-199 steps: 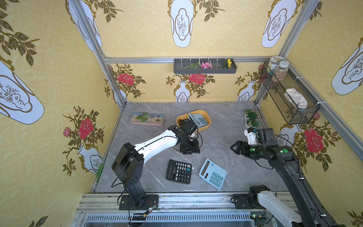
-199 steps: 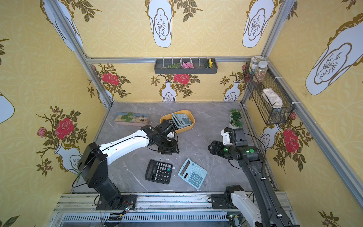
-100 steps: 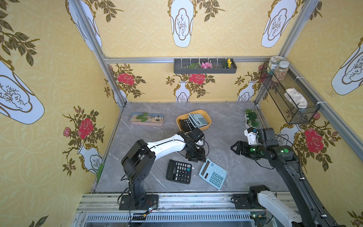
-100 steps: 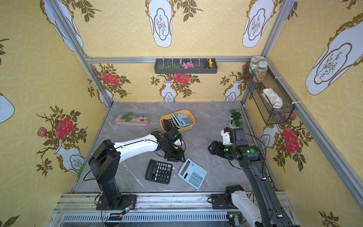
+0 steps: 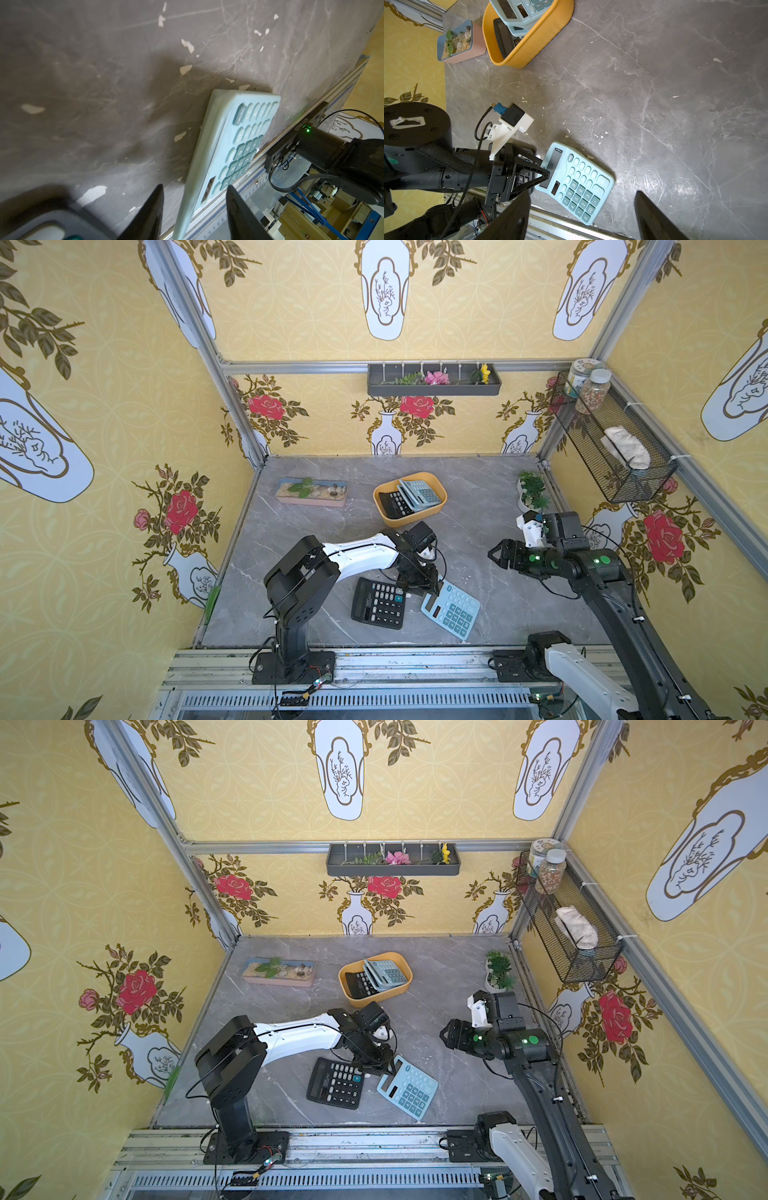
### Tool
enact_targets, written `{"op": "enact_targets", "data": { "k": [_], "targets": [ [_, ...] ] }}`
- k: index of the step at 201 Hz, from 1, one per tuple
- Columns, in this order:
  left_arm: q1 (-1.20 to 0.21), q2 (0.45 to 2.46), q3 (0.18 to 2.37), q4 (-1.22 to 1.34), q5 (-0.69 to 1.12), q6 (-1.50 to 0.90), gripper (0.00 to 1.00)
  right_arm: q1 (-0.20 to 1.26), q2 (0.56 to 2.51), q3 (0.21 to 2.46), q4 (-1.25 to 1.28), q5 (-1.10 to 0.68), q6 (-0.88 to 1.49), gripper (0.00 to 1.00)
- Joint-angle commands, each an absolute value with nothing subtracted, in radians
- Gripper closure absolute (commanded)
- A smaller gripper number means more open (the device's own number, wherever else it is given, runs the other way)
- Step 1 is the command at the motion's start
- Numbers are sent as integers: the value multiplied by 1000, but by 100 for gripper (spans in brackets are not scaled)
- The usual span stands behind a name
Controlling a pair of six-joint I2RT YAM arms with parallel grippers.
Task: Put the calculator in the storage box
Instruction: Pick up the calculator at the center of the board.
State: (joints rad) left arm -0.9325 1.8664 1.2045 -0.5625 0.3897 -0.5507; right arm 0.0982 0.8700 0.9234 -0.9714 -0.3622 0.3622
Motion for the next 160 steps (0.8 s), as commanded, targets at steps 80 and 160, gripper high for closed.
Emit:
{"op": "enact_targets", "data": {
  "k": [80,160],
  "targets": [
    [-936,1850,1168,-552,383,-582,76,98,856,910,-952,-357,373,24],
    [-934,1723,1111,-574,334,-618,94,99,824,910,-959,-359,391,25]
  ]
}}
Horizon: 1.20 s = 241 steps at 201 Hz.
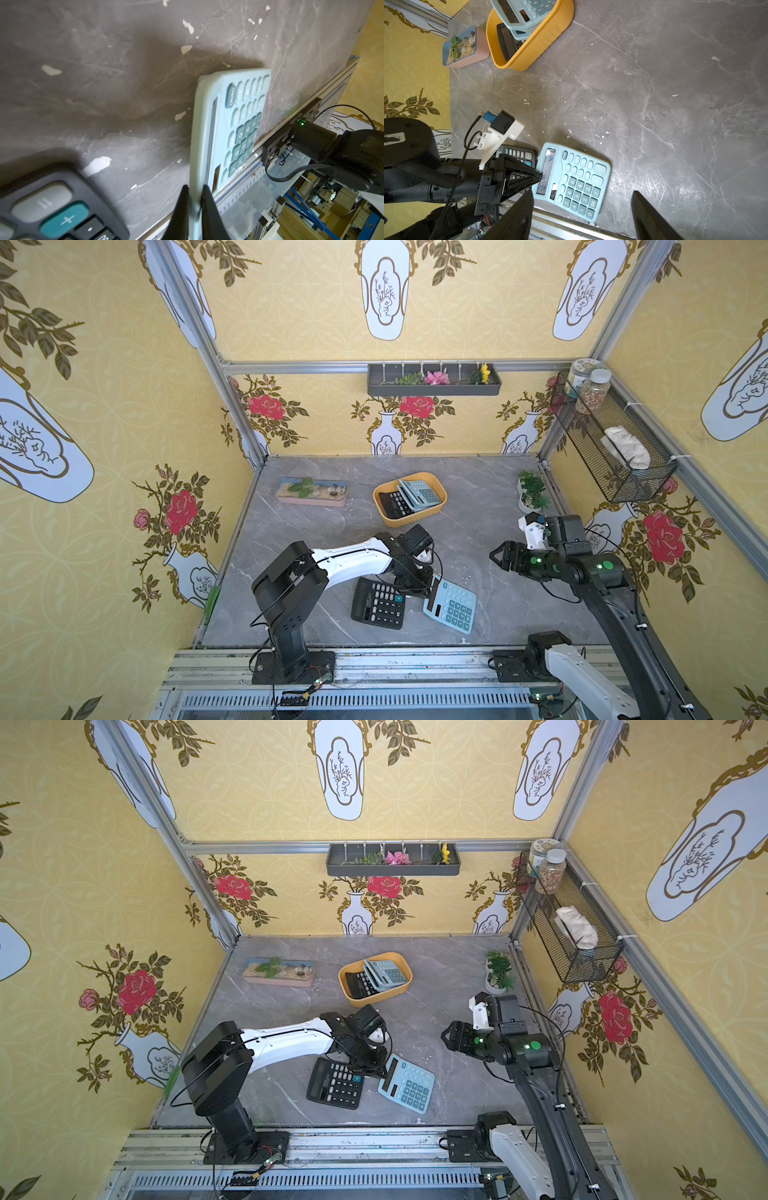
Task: Put the calculator in the storage box
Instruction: Pick up the calculator at the center of the board, then place the calculator in the storage box.
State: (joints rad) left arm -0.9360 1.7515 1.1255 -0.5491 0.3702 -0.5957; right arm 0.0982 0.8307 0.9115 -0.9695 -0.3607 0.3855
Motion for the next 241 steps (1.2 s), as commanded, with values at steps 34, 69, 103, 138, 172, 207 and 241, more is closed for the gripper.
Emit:
{"op": "enact_targets", "data": {
  "k": [34,69,103,138,172,207,241],
  "targets": [
    [-915,1574,1108,-678,244,-646,99,99,819,913,-963,-359,391,26],
    [-820,1396,1144,-844,169,-674,100,98,830,919,-950,-365,397,26],
    [-676,1290,1259,-1016,32,-707,100,100,840,924,-935,-370,405,26],
    [-536,1368,1431,-1152,-63,-712,100,101,857,927,-921,-376,406,26],
    [-479,1518,1613,-1170,-78,-734,100,100,879,935,-910,-379,402,26],
    [-458,1671,1779,-1169,-71,-752,100,102,894,943,-902,-379,399,26],
    [-448,1792,1882,-1176,-64,-753,100,102,902,942,-896,-379,396,26]
  ]
}}
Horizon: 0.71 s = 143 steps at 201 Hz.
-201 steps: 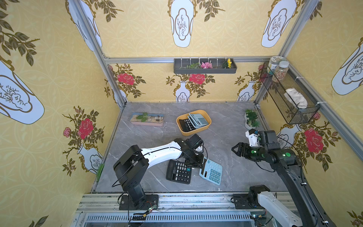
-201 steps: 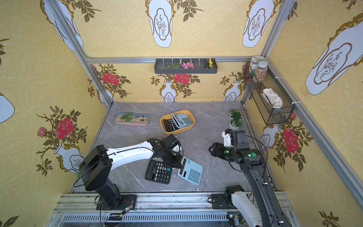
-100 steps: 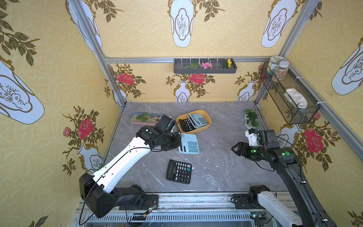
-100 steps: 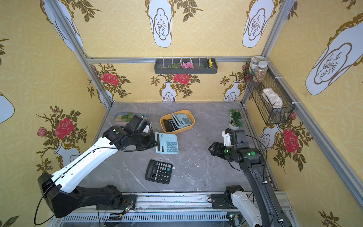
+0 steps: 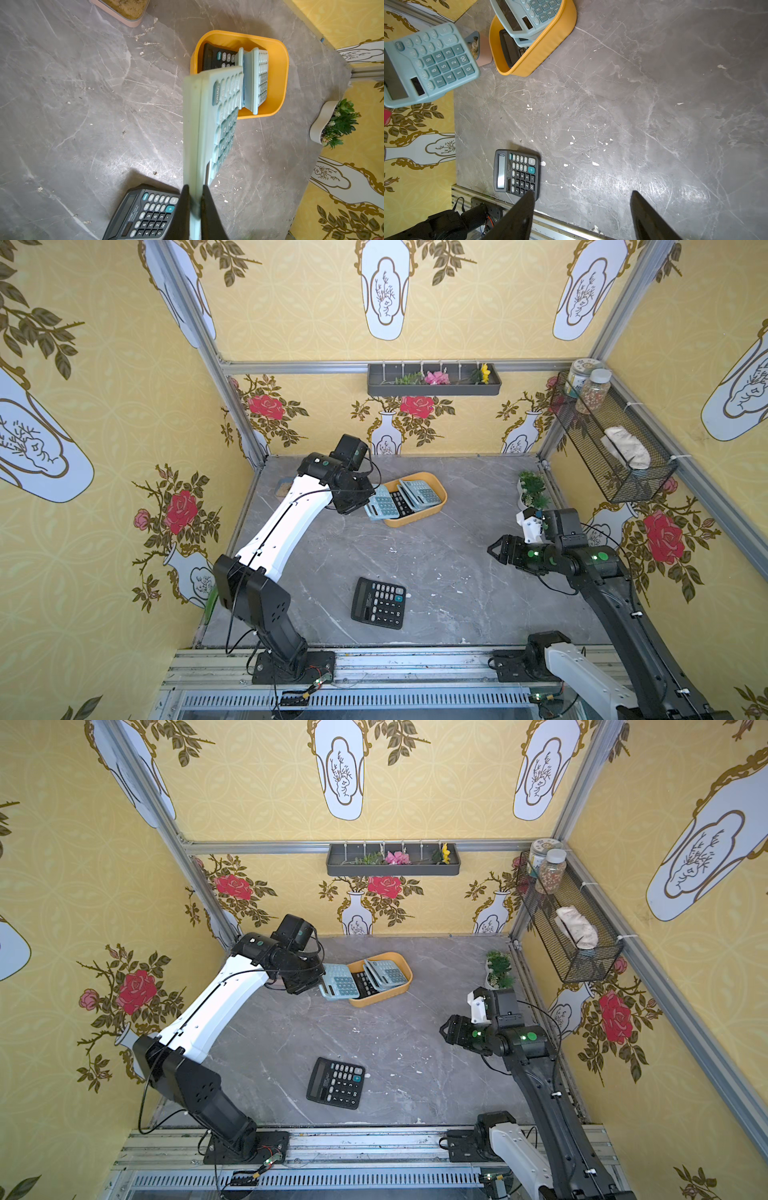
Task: Put the calculator in the storage box
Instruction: Place the calculator in the storage box.
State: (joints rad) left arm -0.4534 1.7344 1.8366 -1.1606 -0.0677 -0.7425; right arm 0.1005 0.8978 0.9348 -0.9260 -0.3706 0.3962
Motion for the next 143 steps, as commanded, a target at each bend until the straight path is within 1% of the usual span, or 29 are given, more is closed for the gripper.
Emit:
{"op": "enact_targets", "data": {
  "k": [1,64,143],
  "targets": [
    [-448,1796,1884,-1176,-64,-753,100,101,903,942,-896,-379,395,26],
    [-443,1921,1968,-1160,-49,-761,100,102,913,943,-885,-380,396,26],
    [-439,1982,1981,-1134,-36,-761,100,102,913,945,-882,-384,398,26]
  ]
}}
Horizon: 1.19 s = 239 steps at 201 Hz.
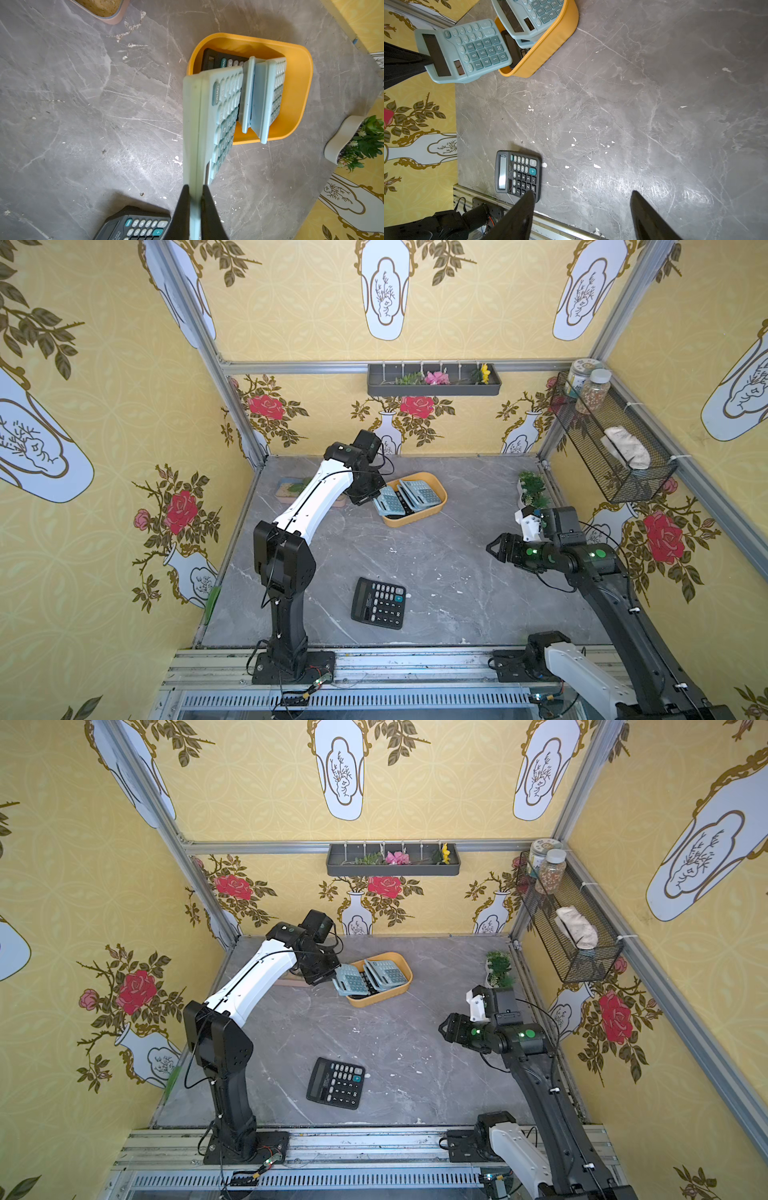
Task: Put the calculator in the storage box
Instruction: Place the calculator in the storage box.
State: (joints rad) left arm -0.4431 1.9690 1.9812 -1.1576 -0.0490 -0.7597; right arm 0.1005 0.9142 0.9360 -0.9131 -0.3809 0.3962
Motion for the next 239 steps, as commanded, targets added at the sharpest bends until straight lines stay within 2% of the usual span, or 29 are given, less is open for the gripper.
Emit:
{"op": "enact_targets", "data": {
  "k": [1,239],
  "targets": [
    [-439,1982,1982,-1134,-36,-761,100,102,913,946,-883,-383,399,26],
    [-437,2175,2165,-1163,-23,-743,100,100,928,900,-857,-380,390,26]
  ]
}}
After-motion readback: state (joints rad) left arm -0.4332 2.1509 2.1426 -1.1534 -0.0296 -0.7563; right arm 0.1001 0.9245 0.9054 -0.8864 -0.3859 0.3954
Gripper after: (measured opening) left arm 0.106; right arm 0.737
